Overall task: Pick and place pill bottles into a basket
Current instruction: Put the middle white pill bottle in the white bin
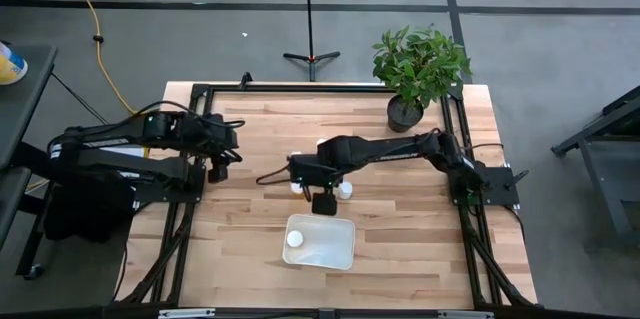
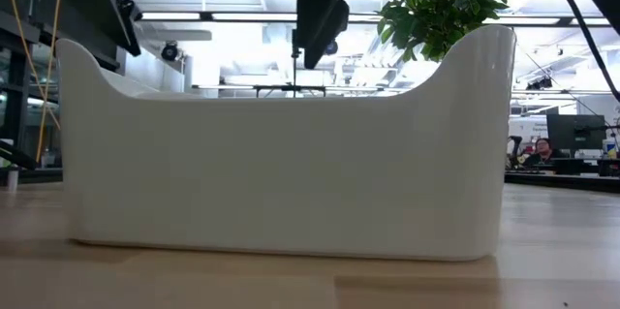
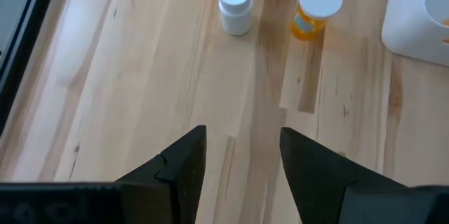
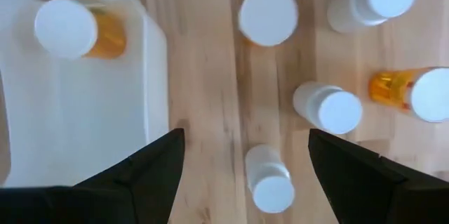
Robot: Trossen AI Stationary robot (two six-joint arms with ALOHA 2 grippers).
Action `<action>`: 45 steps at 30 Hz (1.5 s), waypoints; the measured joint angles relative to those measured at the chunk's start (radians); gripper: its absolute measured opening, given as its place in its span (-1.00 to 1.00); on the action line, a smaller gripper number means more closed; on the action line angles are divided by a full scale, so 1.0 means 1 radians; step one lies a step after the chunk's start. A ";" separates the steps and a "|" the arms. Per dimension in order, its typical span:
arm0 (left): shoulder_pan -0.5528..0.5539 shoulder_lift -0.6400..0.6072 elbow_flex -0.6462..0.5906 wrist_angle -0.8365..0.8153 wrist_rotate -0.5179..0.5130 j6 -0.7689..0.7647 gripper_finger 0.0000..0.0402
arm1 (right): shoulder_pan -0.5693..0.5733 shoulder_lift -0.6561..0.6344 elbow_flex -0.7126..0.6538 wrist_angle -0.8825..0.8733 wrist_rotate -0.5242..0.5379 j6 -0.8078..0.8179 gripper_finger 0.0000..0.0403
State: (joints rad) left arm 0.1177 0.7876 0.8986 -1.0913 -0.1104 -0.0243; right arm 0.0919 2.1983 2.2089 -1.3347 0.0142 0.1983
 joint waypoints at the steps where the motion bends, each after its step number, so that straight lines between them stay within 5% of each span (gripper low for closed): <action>1: 0.000 -0.008 0.000 -0.003 0.000 -0.003 0.08 | -0.008 0.000 0.000 -0.003 0.001 -0.001 0.46; 25: 0.000 -0.091 0.000 -0.011 -0.011 -0.036 0.08 | -0.138 0.041 0.000 -0.026 -0.111 -0.055 0.46; 45: 0.000 -0.092 0.000 -0.011 -0.011 -0.096 0.08 | -0.178 0.066 0.000 -0.012 -0.102 -0.030 0.46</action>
State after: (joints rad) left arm 0.1177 0.6960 0.8986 -1.1023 -0.1215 -0.1207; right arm -0.0864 2.2646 2.2089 -1.3464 -0.0877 0.1678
